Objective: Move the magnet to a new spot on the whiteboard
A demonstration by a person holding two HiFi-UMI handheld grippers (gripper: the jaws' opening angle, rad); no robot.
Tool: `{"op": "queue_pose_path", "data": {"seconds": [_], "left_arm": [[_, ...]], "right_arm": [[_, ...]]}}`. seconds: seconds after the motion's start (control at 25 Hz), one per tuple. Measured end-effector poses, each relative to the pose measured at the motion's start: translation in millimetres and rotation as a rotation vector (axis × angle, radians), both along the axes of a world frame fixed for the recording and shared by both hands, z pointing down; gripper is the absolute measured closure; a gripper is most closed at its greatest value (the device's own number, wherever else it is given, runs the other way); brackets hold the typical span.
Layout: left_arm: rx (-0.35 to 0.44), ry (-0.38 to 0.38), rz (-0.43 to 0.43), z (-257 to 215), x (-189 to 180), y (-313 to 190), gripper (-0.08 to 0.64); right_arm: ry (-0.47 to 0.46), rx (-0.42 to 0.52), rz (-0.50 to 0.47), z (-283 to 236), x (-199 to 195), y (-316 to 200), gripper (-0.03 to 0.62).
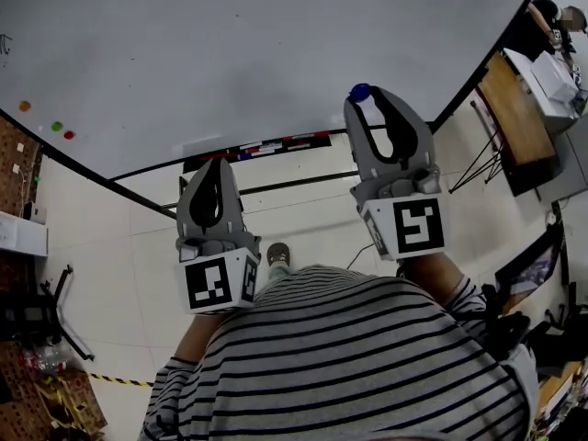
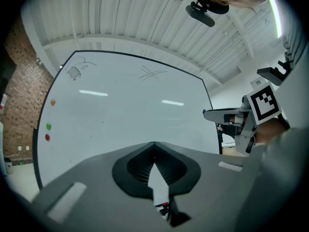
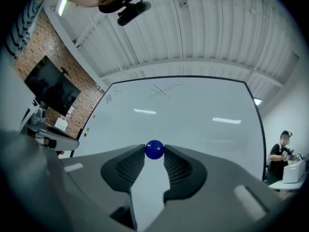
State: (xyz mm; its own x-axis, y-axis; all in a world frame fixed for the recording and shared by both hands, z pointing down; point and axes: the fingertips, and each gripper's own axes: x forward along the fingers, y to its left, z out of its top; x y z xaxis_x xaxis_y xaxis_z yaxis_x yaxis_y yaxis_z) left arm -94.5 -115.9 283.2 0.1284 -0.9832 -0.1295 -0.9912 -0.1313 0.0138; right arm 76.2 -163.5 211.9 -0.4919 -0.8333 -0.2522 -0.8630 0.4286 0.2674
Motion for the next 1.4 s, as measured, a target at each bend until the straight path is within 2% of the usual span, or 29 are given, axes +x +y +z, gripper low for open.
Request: {"op": "queue_pose_path", "data": {"seconds": [0.24, 0.48, 0.6, 0.76, 1.0, 1.08, 1.24, 1.32, 1.4], "left_arm": [[0.021, 0.007, 0.011, -19.8, -57.3, -56.5, 0.545], [0.036, 0.011, 0.044, -24.4, -103.6, -110.7, 0.545], [0.038, 0.016, 0.044, -23.2, -116.2, -123.3, 0.545], [0.037, 0.011, 0.068, -23.4, -114.2, -130.7, 0.545], [0.021, 0.012, 0.056, -19.6, -112.4, -121.1, 0.545], [0.019, 0.013, 0.045, -18.4, -108.7, -113.1, 0.545], [0.029, 0.001, 0.042, -22.9, -81.4, -82.6, 0.545], [0.039, -0.002, 0.041, -24.9, -62.7, -63.3, 0.545], [0.049, -0.005, 0.036, -24.8, -42.6, -40.6, 0.545]], "right_arm": [[0.072, 0.092, 0.110, -26.3, -28.4, -69.6, 0.471], [0.158, 0.122, 0.221, -36.2, -61.6, -141.5, 0.471], [0.152, 0.125, 0.239, -34.7, -71.3, -160.6, 0.471], [0.147, 0.109, 0.257, -29.6, -72.5, -175.6, 0.471], [0.123, 0.123, 0.232, -30.3, -73.8, -173.9, 0.478], [0.105, 0.138, 0.204, -34.1, -72.9, -163.7, 0.461], [0.031, 0.158, 0.128, -44.1, -57.6, -115.4, 0.447], [-0.010, 0.140, 0.099, -43.3, -40.7, -86.8, 0.441], [-0.011, 0.113, 0.086, -34.5, -18.5, -59.2, 0.437]]}}
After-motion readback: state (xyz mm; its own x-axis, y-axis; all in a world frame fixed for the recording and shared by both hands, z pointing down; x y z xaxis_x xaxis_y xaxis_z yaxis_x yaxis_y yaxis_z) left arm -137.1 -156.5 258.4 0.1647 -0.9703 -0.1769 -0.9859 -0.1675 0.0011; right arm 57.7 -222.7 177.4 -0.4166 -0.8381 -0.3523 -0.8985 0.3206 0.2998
